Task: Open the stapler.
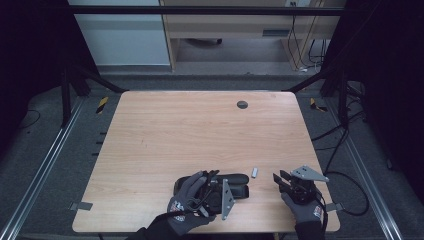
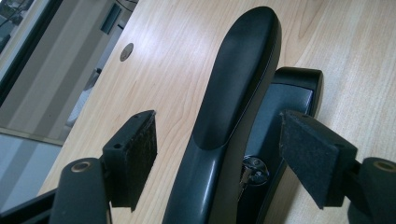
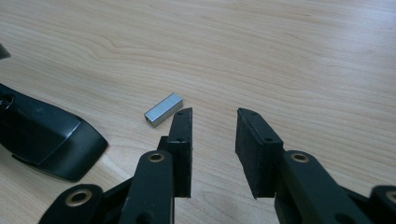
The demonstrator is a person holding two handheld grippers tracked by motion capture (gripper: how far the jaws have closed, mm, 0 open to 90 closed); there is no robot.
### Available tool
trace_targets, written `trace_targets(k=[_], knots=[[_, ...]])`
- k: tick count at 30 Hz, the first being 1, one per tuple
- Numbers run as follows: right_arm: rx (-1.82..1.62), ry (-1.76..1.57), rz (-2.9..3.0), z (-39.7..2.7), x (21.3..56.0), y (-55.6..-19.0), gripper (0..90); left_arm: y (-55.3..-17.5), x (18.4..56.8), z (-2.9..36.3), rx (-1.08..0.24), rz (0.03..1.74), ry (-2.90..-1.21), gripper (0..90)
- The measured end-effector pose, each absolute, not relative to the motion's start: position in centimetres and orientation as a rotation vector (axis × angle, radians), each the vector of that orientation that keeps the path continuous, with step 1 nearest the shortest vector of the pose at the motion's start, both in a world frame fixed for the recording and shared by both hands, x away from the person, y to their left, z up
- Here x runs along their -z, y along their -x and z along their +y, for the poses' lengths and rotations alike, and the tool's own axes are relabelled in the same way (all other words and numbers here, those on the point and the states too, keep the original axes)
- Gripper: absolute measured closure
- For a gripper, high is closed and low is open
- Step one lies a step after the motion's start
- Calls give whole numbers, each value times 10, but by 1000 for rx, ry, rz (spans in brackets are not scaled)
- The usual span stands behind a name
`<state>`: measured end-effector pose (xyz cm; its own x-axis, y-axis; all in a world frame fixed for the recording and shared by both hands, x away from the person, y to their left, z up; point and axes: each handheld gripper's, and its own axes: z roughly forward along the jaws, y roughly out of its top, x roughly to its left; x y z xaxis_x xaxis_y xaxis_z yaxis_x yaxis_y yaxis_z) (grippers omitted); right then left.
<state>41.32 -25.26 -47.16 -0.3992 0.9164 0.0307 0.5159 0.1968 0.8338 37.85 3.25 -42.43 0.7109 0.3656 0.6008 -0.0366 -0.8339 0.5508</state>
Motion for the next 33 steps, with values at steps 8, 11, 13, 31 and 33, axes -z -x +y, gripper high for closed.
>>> trace_targets(k=[8,11,13,31,33], knots=[[-1101,-1331,2004,-251,472,-413,686,-382,428,26,-1003,228,-2404,274],[-1102,-1334,2008,-251,472,-413,694,-383,429,23,-1012,223,-2414,280],[-1106,-1333,2013,-250,472,-413,705,-384,430,21,-1015,222,-2417,281],[-1138,-1273,2056,-240,470,-410,837,-391,439,9,-1103,181,-2469,347],[-1145,-1270,2059,-240,470,-410,849,-393,440,8,-1103,181,-2479,356]])
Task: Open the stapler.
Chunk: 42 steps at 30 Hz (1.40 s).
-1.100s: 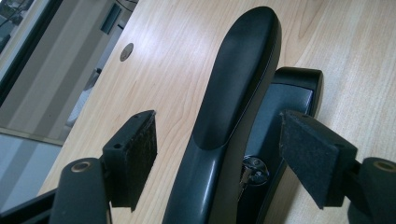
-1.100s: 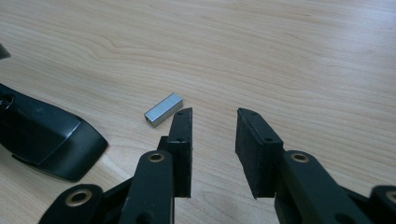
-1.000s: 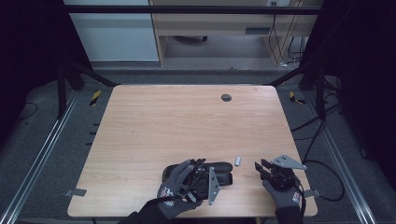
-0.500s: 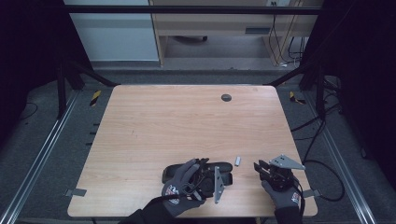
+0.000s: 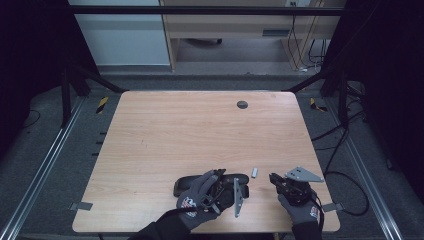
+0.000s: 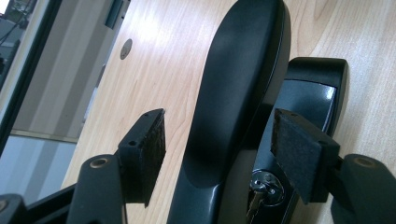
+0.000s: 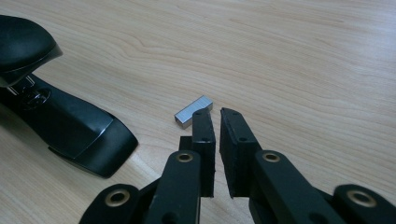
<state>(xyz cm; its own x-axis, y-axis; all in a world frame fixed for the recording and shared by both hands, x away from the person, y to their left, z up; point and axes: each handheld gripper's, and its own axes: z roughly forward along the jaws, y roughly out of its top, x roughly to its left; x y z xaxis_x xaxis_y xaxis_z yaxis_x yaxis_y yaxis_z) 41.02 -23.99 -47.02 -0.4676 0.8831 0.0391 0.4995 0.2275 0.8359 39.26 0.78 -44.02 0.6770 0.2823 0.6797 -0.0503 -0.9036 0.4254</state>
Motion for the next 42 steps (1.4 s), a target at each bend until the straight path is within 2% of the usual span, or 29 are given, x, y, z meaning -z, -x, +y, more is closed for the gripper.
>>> trace_targets(k=[6,21,42], knots=[[-1160,-1254,2085,-237,470,-410,898,-396,444,5,-1137,180,-2490,392],[-1186,-1251,2117,-231,471,-409,900,-392,450,-2,-1200,153,-2482,517],[-1216,-1236,2170,-216,477,-410,900,-386,458,-3,-1312,121,-2454,547]])
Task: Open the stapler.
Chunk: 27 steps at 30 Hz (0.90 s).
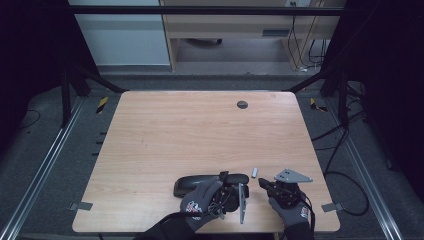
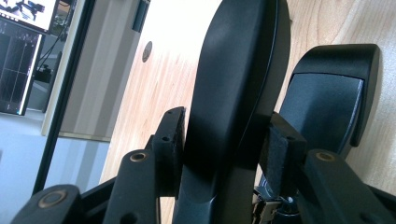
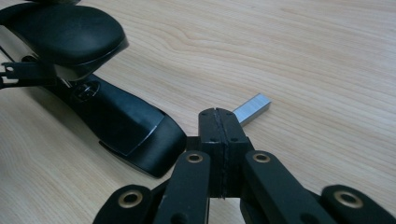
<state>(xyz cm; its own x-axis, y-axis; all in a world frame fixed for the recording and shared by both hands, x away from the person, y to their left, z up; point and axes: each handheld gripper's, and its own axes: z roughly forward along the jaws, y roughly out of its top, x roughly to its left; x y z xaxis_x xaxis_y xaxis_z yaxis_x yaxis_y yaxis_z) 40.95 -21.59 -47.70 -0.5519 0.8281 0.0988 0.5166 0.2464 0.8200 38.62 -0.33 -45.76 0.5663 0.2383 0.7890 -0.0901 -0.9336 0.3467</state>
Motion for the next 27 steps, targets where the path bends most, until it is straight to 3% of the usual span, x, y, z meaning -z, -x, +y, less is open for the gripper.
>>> trace_targets(k=[27], knots=[[-1253,-1187,2292,-183,493,-411,900,-384,460,-4,-1354,103,-2444,557]])
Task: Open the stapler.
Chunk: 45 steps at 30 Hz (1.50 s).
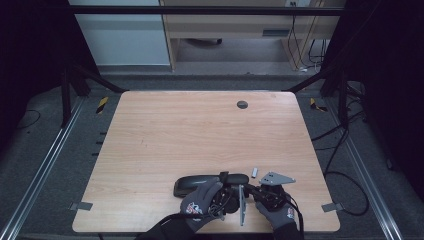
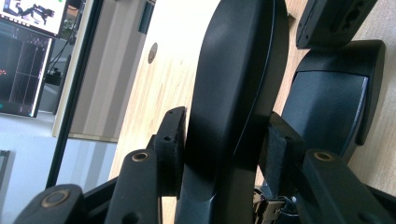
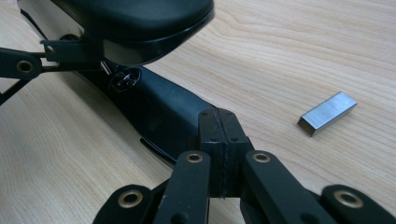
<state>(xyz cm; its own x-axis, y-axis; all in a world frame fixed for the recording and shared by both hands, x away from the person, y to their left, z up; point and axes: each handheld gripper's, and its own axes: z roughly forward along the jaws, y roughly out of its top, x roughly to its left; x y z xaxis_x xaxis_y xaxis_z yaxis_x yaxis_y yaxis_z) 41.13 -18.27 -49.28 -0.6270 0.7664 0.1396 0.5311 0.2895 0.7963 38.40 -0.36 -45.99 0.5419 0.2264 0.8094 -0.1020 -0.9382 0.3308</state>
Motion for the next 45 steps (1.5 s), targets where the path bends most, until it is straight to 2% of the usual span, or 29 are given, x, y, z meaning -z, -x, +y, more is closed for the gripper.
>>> trace_targets(k=[45], knots=[[-1233,-1155,2323,-169,499,-414,900,-384,447,5,-1317,162,-2388,560]])
